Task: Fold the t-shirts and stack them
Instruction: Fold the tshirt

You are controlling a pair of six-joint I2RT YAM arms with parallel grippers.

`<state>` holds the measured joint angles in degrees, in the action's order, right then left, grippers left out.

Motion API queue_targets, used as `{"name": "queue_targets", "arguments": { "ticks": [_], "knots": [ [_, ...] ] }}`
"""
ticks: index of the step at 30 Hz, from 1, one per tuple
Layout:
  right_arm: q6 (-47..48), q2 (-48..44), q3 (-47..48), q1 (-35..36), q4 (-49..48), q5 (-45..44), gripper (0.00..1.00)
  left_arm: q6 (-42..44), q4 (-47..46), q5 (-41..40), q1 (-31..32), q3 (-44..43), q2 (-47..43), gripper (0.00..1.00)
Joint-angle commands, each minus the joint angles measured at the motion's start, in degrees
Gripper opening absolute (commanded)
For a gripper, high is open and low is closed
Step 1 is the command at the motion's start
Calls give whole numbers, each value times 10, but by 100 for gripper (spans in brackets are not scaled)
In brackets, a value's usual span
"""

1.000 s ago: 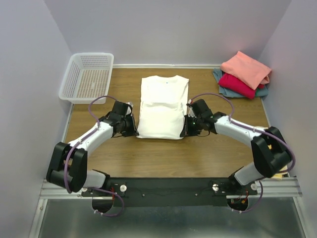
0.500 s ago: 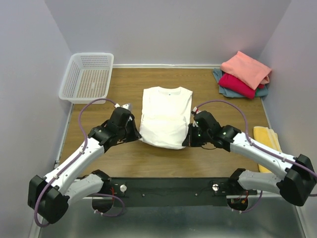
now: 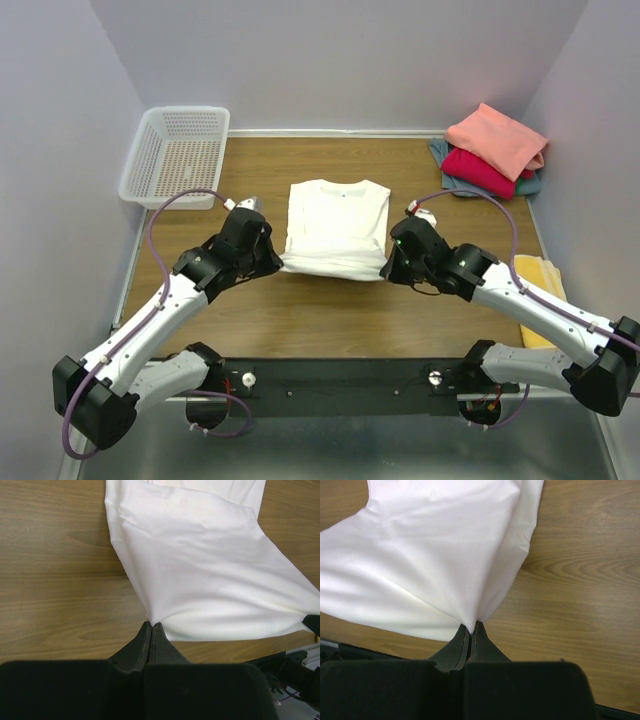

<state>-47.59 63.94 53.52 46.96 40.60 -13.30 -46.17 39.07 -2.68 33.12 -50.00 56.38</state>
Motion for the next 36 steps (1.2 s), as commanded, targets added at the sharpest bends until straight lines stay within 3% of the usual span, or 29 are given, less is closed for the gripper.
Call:
{"name": "queue_targets", "arguments": {
  "ticks": [1, 18, 28, 36],
  "knots": [
    [-15, 19, 49, 1, 80, -115, 1, 10, 12, -72, -3, -41, 15, 0],
    [24, 124, 154, -22, 53, -264, 1, 102, -36, -156, -2, -227, 220, 0],
    [112, 220, 180, -128, -79, -238, 1, 144, -40, -203, -22, -384, 414, 0],
    [176, 325, 251, -182, -134, -190, 1, 160, -20, -216, -53, -469, 480, 0]
  ]
}}
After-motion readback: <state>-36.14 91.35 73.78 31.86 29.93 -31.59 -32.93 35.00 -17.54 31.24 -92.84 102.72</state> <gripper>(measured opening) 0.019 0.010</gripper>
